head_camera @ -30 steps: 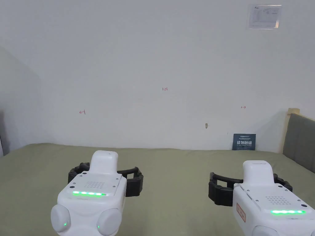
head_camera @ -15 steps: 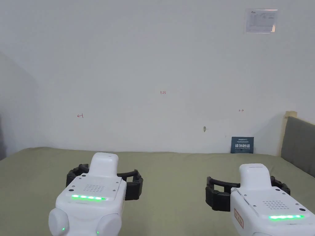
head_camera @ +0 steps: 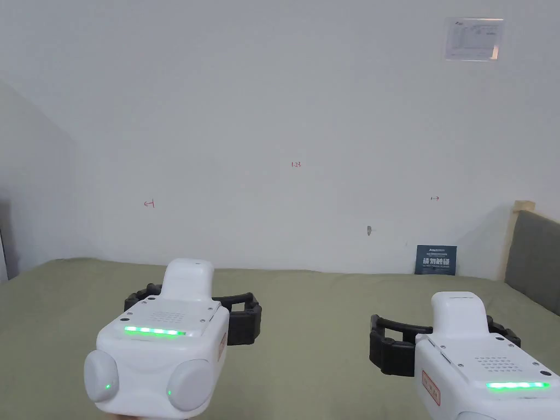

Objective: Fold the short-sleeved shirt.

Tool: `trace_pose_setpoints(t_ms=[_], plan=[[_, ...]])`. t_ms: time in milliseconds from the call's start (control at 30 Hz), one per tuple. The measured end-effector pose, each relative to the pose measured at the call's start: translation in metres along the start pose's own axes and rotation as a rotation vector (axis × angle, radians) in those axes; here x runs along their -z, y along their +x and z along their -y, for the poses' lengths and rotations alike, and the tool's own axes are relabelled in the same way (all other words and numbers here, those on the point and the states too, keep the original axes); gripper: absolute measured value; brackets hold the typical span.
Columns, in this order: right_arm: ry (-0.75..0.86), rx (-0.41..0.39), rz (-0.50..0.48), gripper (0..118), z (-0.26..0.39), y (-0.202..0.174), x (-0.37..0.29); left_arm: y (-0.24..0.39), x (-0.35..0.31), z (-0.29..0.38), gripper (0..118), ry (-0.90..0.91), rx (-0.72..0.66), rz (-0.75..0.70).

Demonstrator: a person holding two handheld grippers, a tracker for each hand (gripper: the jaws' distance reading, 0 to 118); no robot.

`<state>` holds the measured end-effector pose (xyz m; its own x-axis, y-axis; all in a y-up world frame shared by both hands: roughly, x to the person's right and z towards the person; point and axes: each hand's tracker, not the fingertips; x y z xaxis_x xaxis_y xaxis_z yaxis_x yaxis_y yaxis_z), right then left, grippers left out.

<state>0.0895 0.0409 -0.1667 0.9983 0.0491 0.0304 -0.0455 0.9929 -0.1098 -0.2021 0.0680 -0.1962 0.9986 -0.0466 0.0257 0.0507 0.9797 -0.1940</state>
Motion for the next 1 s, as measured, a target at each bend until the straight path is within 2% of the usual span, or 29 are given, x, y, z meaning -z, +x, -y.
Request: trace_pose_setpoints(t_ms=[100, 1000], plan=[[-0.009, 0.002, -0.002, 118, -0.004, 0.000, 0.000, -0.001, -0.001, -0.009, 115, -0.065, -0.038, 0.001], [-0.015, 0.004, -0.015, 118, -0.011, 0.000, -0.003, 0.003, -0.013, -0.008, 115, -0.041, -0.004, -0.038]])
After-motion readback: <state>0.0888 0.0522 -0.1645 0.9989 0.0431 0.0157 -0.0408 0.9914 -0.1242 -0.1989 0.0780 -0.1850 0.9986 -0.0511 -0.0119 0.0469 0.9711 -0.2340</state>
